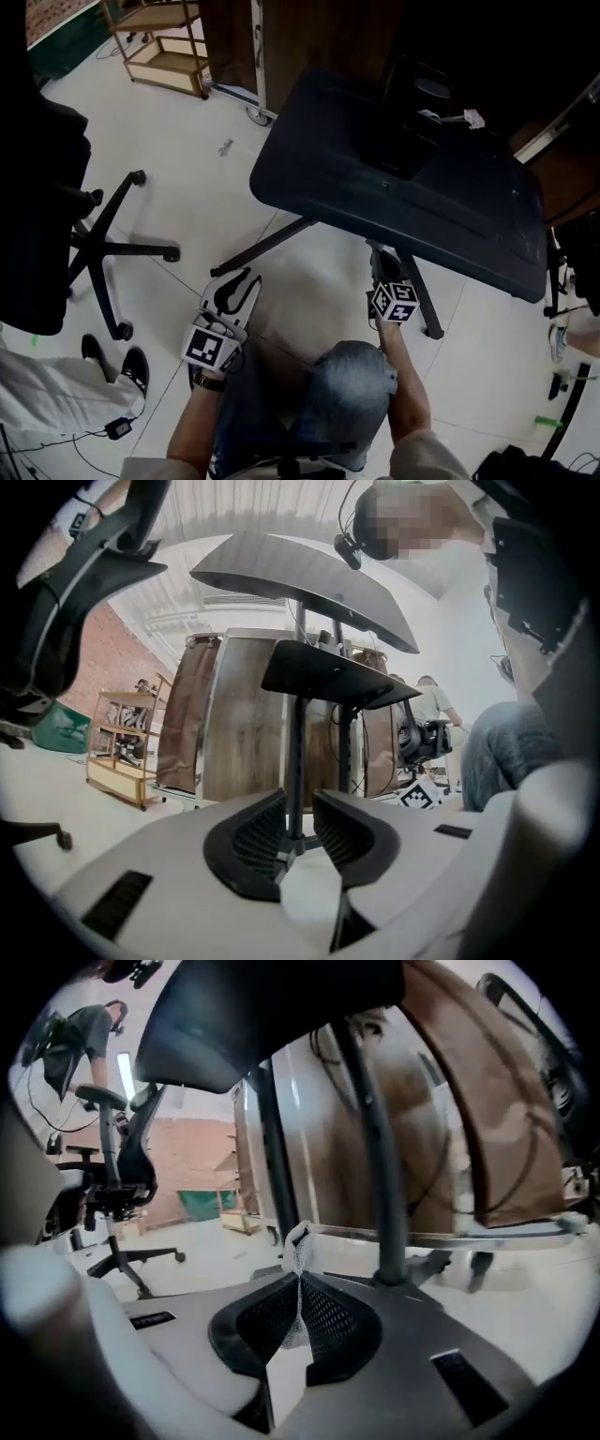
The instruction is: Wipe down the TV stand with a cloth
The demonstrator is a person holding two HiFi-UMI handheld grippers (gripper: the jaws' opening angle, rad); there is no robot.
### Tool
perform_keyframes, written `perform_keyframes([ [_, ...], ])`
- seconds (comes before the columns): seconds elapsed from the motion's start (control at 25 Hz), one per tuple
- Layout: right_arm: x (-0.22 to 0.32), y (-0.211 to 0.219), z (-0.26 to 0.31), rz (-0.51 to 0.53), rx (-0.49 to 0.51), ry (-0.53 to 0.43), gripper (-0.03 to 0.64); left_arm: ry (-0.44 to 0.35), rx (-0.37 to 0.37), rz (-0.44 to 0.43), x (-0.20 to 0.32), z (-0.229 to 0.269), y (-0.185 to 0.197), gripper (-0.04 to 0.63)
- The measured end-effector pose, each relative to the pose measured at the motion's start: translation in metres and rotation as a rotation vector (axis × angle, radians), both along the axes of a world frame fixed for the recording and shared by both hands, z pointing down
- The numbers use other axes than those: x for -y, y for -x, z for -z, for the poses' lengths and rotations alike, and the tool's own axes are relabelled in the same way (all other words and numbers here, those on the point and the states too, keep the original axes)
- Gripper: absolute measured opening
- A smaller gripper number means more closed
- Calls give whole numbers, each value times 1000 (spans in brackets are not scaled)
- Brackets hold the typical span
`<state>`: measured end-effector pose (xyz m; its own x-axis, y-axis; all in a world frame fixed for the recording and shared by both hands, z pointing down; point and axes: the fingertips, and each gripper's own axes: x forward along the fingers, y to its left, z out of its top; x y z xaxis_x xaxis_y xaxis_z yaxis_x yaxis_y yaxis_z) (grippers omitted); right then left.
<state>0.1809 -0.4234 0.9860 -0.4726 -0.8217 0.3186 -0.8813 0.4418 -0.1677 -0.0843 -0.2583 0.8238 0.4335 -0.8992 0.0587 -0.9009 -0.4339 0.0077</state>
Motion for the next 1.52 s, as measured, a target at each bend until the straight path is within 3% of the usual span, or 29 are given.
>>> perform_keyframes([
  [0.12,31,77,-27,106,-7,58,15,27,13,108,-10,-6,37,101],
  [0.32,38,156,-68,192,-29,150,15,46,11,288,-44,-5,101,101],
  [0.48,5,224,-74,332,-29,156,15,64,-6,397,-73,-8,143,101],
  [0.76,-64,310,-83,526,-46,147,15,83,-21,486,-113,-33,193,101],
  [1.04,-170,396,-64,721,48,163,15,114,-56,564,-172,-43,233,101],
  [1.12,-185,400,-34,742,56,107,15,121,-47,555,-179,-34,240,101],
  [1.24,-169,368,45,640,6,-8,15,132,-59,517,-181,8,245,101],
  [1.36,-170,289,147,474,-82,-61,15,174,-74,430,-185,85,229,101],
  [1.52,-222,184,311,252,-167,-83,15,204,-73,274,-200,221,195,101],
])
